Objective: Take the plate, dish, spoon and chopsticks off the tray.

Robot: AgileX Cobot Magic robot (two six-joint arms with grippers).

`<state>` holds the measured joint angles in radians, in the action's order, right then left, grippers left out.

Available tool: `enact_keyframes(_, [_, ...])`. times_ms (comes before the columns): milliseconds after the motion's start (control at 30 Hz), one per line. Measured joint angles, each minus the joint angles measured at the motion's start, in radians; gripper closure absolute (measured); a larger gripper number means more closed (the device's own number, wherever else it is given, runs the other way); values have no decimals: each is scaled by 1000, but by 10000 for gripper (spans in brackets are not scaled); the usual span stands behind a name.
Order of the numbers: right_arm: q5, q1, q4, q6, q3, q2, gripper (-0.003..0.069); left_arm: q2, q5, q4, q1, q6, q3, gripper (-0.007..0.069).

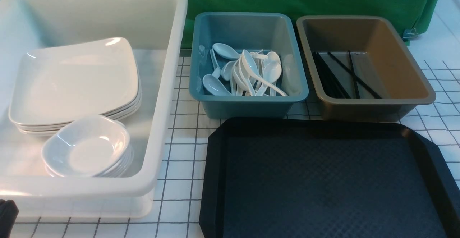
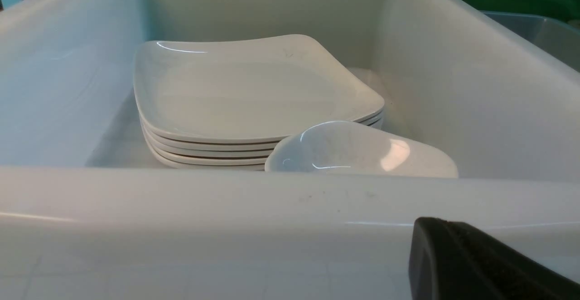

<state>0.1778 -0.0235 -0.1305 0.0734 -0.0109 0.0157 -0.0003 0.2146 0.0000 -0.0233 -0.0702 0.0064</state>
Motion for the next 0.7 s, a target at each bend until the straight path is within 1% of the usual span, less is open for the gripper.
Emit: enact_keyframes(700, [0, 0, 0, 0, 0, 0, 419, 0, 0, 0, 0, 10, 0, 620])
